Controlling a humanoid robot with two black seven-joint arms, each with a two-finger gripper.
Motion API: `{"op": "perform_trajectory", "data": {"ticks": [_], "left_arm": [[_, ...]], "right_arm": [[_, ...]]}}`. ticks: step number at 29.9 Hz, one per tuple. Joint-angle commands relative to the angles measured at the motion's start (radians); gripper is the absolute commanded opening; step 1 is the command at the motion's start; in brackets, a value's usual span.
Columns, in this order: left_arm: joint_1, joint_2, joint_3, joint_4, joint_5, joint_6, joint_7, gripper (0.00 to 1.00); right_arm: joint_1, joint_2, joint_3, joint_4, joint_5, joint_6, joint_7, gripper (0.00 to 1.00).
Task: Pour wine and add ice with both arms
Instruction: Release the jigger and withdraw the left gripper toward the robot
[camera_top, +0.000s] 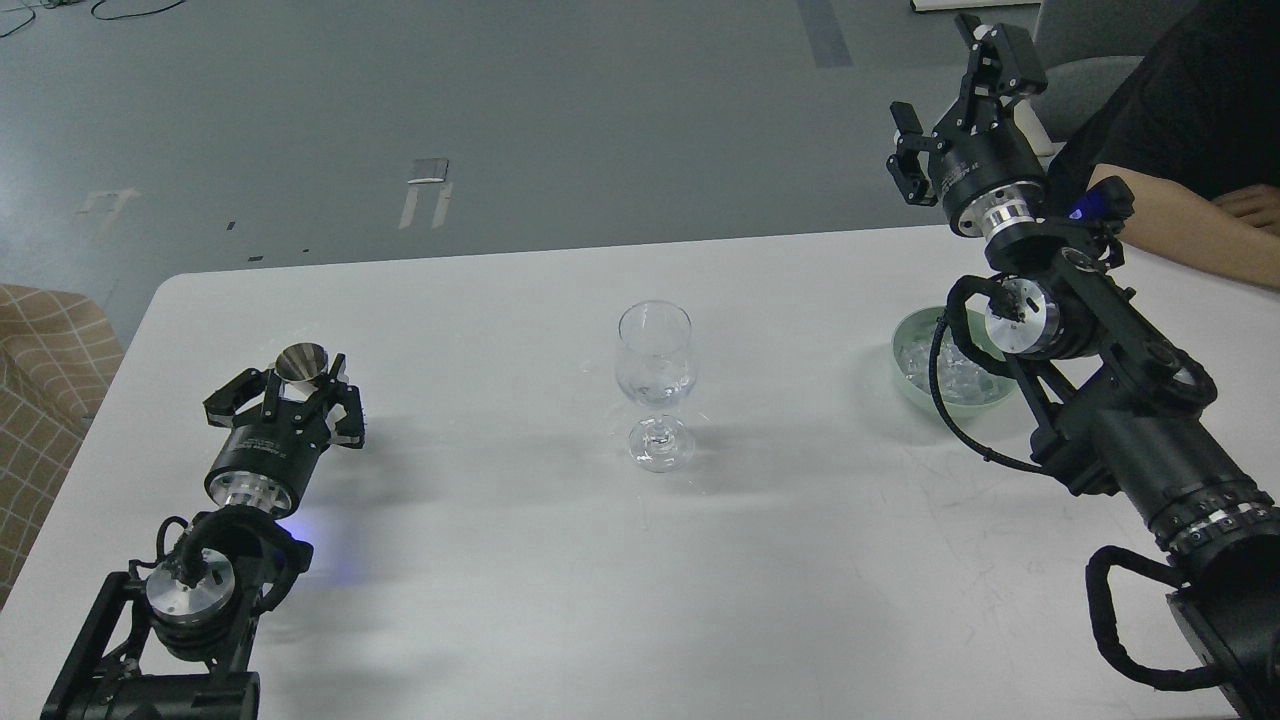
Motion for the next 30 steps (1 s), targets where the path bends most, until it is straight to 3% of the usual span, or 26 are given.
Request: {"op": "perform_trajectory", "data": {"ticks": [1,5,18,21,25,30], "left_arm": [[-0.001,0.0,0.0,0.006,0.001,0.0,0.002,0.47],[-0.001,0.003,0.0,0.006,0.001,0.0,0.005,0.55],[-0.003,0.003,0.002,0.006,0.011,0.0,0.012,0.63],[-0.003,0.006,0.001,0.006,0.012,0.002,0.017,0.74],[-0.003,0.014,0.002,0.004,0.014,0.0,0.037,0.96],[0.0,0.022,0.002,-0.002,0.014,0.0,0.052,0.98]], "right_arm": [[-0.002,0.002,0.0,0.0,0.0,0.0,0.0,1.0],[-0.002,0.002,0.0,0.0,0.0,0.0,0.0,1.0],[-0.003,-0.001,0.002,0.0,0.0,-0.002,0.0,1.0],[-0.003,-0.002,0.002,0.0,0.0,-0.002,0.0,1.0],[-0.005,-0.004,0.002,0.0,0.0,-0.002,0.0,1.0],[-0.005,-0.007,0.002,0.0,0.0,-0.003,0.0,1.0]]}}
